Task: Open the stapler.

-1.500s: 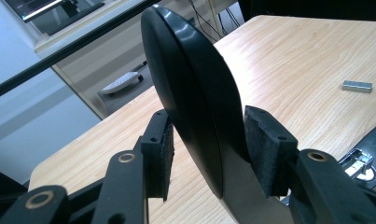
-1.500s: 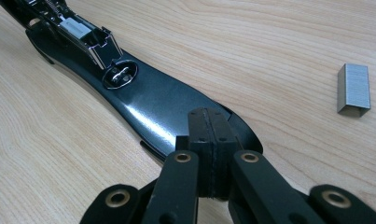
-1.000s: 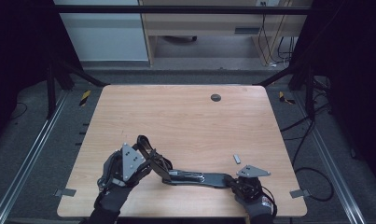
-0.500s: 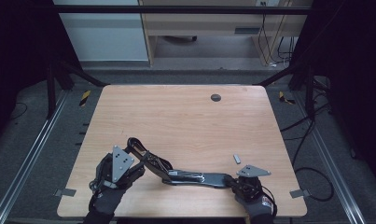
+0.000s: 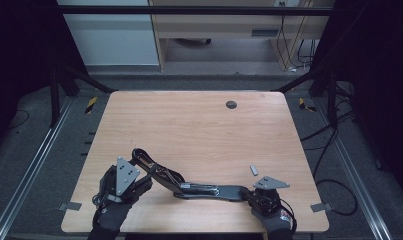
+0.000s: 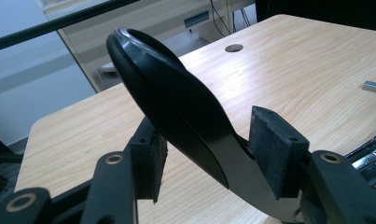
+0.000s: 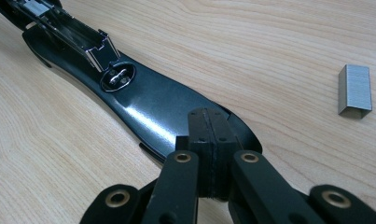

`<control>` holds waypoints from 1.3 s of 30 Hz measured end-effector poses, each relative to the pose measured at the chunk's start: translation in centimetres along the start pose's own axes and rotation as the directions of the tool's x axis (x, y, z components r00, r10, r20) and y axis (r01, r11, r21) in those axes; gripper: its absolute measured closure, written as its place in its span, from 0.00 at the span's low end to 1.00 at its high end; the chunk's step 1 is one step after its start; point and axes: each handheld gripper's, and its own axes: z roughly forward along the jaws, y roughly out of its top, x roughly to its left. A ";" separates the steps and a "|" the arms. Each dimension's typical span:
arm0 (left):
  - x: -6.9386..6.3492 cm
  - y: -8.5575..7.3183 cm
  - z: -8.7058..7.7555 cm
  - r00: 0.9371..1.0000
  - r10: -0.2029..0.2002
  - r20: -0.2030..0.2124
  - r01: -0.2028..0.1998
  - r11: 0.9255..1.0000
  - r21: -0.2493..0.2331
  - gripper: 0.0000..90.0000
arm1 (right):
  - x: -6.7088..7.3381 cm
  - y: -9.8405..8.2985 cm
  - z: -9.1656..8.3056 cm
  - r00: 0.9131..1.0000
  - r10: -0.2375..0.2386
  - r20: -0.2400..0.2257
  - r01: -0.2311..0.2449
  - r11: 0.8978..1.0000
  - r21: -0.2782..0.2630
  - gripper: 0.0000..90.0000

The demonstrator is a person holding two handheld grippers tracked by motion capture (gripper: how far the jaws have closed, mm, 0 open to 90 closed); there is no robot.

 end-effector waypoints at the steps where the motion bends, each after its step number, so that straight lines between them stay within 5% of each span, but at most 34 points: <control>1: 0.1 -0.1 0.0 1.000 -0.002 -0.001 0.002 1.000 0.002 0.52 | 0.0 0.0 0.0 1.000 -0.001 0.000 0.001 1.000 -0.001 1.00; 20: 1.1 -1.3 -0.1 0.999 -0.046 -0.009 0.046 0.999 0.017 0.47 | -0.1 0.0 0.0 1.000 -0.003 -0.006 0.003 1.000 -0.003 1.00; 39: 1.0 -0.8 -0.9 0.999 -0.004 -0.043 0.005 1.000 0.021 0.41 | -0.2 0.0 0.0 1.000 -0.005 -0.009 0.005 1.000 -0.002 1.00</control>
